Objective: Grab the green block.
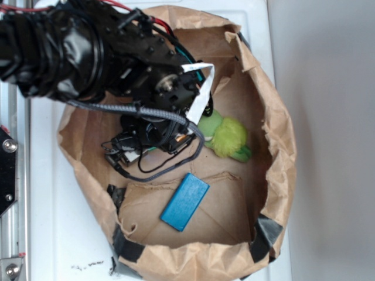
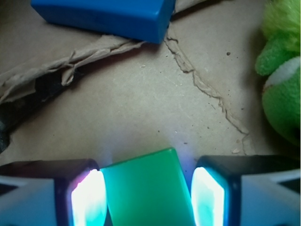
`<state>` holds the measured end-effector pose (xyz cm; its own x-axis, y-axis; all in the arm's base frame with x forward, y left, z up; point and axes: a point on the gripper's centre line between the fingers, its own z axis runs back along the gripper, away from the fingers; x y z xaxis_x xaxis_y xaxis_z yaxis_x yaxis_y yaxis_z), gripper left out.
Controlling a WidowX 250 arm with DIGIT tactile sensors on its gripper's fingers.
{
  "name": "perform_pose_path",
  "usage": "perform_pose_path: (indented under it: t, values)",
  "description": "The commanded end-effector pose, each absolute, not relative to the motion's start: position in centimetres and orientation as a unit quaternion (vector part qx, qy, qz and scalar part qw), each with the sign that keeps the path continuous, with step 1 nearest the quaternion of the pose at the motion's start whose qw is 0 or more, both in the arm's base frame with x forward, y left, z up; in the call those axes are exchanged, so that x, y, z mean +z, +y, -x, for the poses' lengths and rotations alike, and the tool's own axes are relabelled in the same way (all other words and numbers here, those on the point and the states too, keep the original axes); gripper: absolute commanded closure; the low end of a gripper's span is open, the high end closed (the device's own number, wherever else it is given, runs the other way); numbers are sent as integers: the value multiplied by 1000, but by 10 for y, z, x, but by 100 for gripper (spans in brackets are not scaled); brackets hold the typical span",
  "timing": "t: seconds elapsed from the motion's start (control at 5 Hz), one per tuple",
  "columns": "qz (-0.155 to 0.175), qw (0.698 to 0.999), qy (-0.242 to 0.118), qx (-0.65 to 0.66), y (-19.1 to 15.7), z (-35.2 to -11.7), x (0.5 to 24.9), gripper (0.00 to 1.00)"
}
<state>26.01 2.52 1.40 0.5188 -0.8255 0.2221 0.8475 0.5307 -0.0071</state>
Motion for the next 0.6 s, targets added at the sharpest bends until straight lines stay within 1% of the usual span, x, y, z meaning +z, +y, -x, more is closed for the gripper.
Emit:
perform_pose_path:
  t: [0.0,0.4]
  values:
    - [69,879,-86,-463,27,-261,26,100]
    - [109,903,-65,-411,17,-254,62,100]
